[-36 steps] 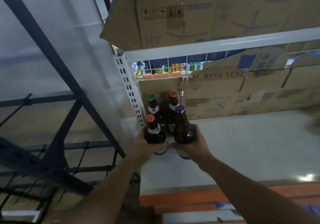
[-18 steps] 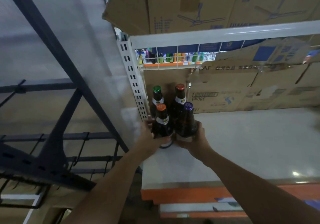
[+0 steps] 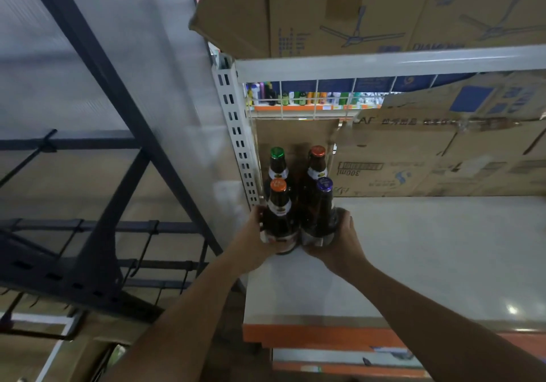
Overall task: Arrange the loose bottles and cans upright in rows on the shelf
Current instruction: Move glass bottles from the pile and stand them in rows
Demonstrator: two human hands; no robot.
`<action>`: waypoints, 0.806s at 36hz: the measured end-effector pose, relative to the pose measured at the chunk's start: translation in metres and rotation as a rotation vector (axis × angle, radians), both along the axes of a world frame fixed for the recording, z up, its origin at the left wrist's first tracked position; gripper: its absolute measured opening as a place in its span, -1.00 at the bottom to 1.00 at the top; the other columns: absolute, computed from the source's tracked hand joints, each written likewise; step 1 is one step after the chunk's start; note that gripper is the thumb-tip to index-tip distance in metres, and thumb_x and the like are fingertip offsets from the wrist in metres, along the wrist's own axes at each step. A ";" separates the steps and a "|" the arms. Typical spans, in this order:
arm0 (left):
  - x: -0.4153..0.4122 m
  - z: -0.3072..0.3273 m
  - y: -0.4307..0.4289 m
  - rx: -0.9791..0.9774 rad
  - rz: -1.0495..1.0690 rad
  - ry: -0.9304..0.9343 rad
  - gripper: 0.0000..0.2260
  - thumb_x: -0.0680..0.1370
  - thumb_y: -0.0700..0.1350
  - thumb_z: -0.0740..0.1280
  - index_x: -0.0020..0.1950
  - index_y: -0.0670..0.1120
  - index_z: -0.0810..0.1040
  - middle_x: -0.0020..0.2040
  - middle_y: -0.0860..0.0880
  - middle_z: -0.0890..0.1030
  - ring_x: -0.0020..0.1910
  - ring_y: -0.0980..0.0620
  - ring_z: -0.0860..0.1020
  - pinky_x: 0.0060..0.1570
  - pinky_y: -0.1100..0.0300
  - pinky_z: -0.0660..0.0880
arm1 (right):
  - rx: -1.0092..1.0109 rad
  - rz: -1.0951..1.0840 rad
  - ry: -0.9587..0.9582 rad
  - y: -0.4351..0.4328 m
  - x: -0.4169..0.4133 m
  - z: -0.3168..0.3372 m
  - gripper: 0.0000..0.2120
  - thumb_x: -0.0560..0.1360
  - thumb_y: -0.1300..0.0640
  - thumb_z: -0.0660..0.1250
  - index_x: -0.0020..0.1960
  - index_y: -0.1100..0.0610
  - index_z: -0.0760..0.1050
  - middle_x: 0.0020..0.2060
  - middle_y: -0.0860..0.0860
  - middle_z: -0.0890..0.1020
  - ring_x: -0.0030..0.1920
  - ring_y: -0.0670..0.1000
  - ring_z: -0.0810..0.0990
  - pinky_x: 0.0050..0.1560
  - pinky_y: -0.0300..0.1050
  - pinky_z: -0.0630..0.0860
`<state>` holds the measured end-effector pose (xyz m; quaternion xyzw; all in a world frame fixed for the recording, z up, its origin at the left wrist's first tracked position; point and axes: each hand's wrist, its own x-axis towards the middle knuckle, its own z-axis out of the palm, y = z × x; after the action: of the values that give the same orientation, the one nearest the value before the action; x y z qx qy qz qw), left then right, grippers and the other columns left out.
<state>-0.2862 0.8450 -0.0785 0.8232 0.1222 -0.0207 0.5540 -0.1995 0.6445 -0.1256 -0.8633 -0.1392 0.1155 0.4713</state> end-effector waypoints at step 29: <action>-0.007 -0.001 -0.006 0.075 0.056 0.024 -0.39 0.40 0.04 0.60 0.24 0.34 0.30 0.17 0.30 0.54 0.15 0.38 0.49 0.18 0.34 0.42 | -0.005 0.051 0.202 0.000 0.004 0.011 -0.20 0.32 0.21 0.66 0.29 -0.15 0.21 0.14 -0.21 0.48 0.27 0.04 0.50 0.28 0.10 0.56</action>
<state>-0.2930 0.8393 -0.0793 0.8392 0.1526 -0.0102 0.5218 -0.1952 0.6444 -0.1145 -0.8446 -0.1124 0.2143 0.4776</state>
